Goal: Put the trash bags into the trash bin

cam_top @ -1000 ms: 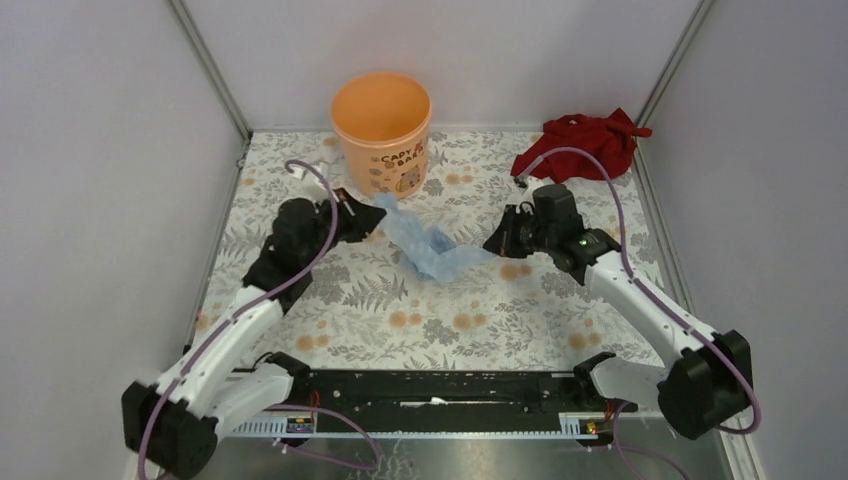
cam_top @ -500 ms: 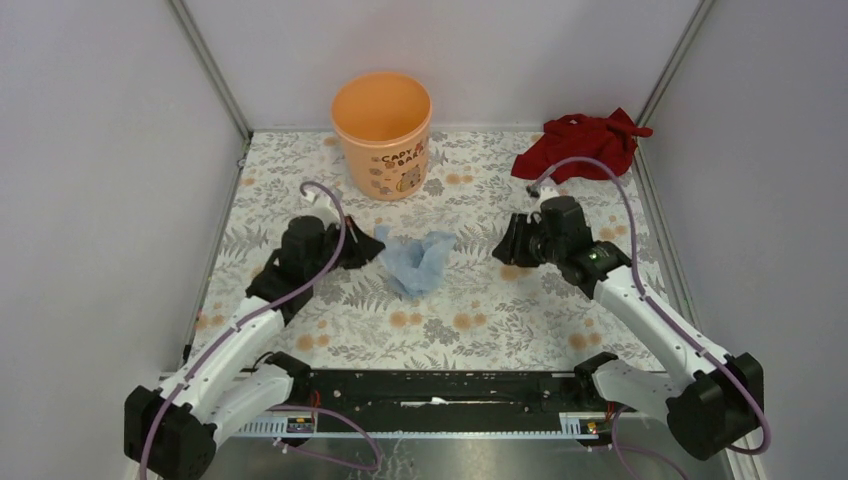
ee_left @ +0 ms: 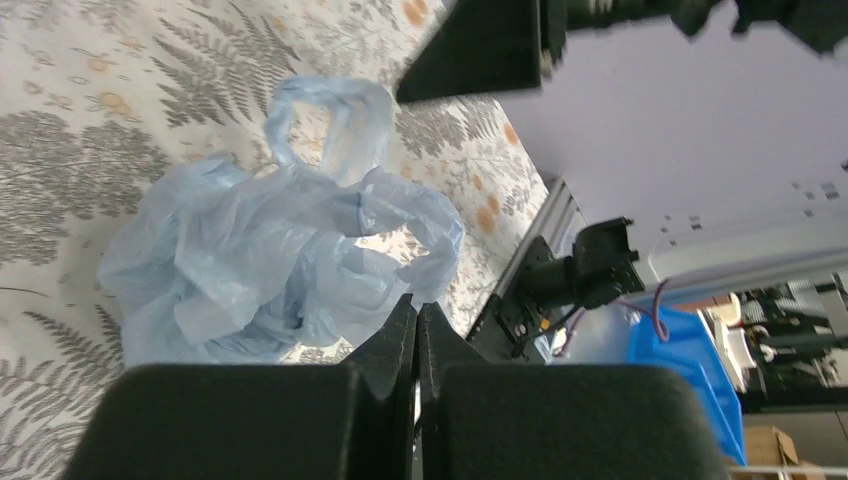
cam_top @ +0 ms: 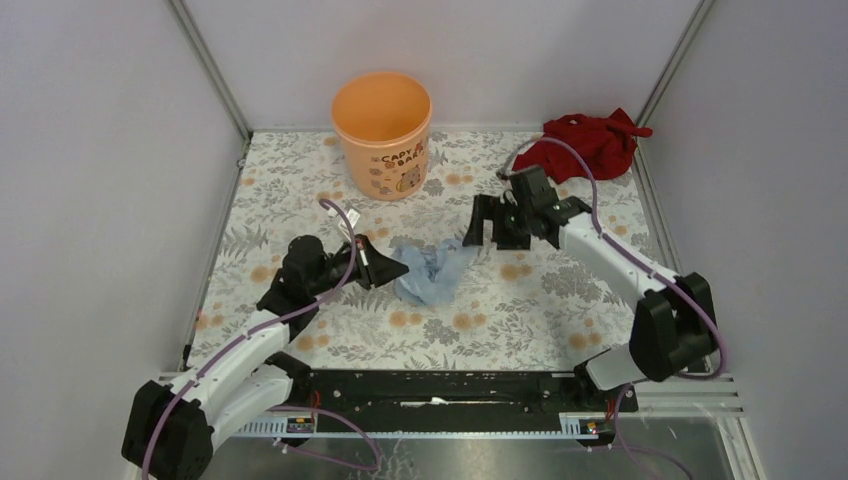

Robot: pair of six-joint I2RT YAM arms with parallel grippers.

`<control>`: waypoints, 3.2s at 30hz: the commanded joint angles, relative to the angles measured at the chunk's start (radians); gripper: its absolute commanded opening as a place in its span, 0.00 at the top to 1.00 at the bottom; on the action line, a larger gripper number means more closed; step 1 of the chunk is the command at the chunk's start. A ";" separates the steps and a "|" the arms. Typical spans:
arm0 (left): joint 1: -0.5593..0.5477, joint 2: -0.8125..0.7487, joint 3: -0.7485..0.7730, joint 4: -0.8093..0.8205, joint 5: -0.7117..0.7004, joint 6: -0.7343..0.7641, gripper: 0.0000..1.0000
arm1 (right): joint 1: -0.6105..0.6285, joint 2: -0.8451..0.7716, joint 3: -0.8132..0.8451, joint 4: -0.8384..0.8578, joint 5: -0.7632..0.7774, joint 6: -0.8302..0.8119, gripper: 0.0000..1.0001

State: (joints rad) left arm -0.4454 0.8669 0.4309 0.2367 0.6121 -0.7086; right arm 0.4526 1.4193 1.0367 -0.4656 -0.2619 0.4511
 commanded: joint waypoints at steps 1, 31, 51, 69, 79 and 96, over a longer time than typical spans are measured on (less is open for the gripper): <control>-0.030 -0.005 -0.032 0.072 0.085 0.012 1.00 | 0.004 0.140 0.213 0.024 -0.139 -0.118 0.00; -0.039 0.013 -0.011 -0.139 -0.063 0.043 1.00 | 0.010 0.002 -0.288 0.311 -0.456 0.009 0.27; -0.041 0.217 0.482 -0.797 -0.370 0.264 0.01 | 0.046 -0.178 -0.205 0.219 -0.385 -0.078 1.00; 0.007 0.268 0.162 -0.456 0.017 0.107 0.07 | 0.047 -0.214 -0.243 0.203 -0.380 -0.106 1.00; 0.004 0.244 0.137 -0.350 0.003 0.049 0.85 | 0.047 -0.221 -0.273 0.178 -0.313 -0.082 1.00; -0.433 0.382 1.060 -0.598 -0.774 0.330 1.00 | -0.058 -0.055 0.671 -0.368 0.160 -0.043 1.00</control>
State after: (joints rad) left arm -0.6975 1.2999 1.0824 -0.3660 0.1833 -0.5678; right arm 0.4156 1.4147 1.2148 -0.6685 -0.2359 0.4606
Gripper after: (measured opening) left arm 0.004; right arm 0.017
